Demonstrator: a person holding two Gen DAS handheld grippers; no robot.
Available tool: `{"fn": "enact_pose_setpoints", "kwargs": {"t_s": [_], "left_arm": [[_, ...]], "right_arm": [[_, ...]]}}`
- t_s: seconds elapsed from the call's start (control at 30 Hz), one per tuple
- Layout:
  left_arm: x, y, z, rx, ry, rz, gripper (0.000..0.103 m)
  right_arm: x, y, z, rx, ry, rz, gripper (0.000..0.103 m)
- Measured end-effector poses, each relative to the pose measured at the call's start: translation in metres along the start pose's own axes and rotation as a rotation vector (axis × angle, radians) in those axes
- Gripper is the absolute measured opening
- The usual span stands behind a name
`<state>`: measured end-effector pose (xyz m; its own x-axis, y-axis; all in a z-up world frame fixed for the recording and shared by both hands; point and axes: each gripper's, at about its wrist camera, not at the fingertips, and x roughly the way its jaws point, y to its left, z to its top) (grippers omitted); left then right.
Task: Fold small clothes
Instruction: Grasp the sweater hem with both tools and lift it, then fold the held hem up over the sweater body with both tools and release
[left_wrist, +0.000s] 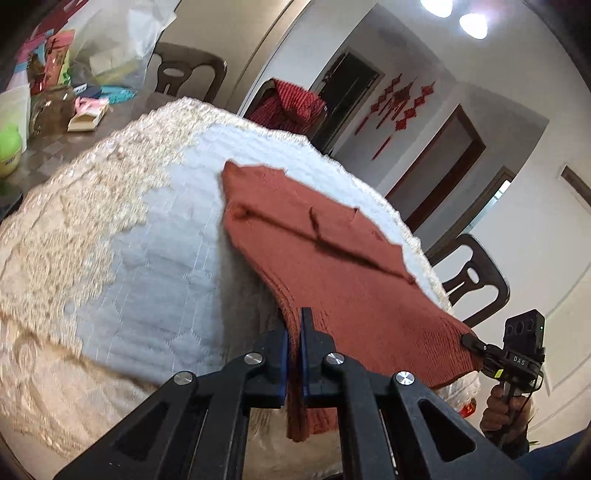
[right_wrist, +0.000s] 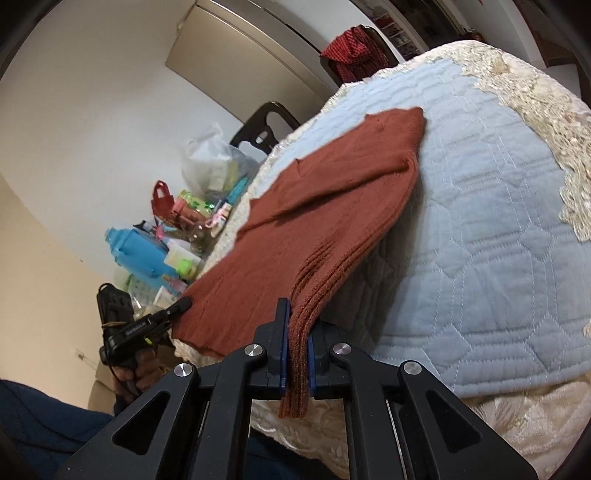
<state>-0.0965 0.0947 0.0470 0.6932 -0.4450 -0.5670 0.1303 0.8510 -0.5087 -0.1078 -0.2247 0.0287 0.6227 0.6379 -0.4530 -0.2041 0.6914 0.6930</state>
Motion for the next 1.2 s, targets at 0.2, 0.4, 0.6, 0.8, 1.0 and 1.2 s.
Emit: {"fn": "enact_pose_setpoints", "kwargs": {"t_s": [0.2, 0.4, 0.6, 0.8, 1.0, 1.2], "left_arm": [[0.003, -0.009, 0.039, 0.026, -0.096, -0.033, 0.007], [0.023, -0.015, 0.095, 0.047, -0.181, -0.049, 0.007], [0.083, 0.0, 0.141, -0.001, -0.12, -0.028, 0.007], [0.162, 0.035, 0.143, -0.074, 0.044, 0.062, 0.007], [0.175, 0.045, 0.14, -0.099, 0.079, 0.067, 0.007], [0.19, 0.051, 0.154, -0.154, 0.111, 0.055, 0.007]], "right_arm": [[-0.005, 0.014, 0.031, -0.062, -0.075, 0.031, 0.007], [0.003, 0.016, 0.083, -0.086, -0.145, 0.031, 0.007], [0.035, -0.011, 0.139, -0.013, -0.151, 0.002, 0.007], [0.092, -0.075, 0.162, 0.153, -0.035, -0.081, 0.008], [0.111, -0.103, 0.16, 0.23, 0.01, -0.108, 0.008], [0.11, -0.107, 0.176, 0.263, -0.005, -0.098, 0.011]]}}
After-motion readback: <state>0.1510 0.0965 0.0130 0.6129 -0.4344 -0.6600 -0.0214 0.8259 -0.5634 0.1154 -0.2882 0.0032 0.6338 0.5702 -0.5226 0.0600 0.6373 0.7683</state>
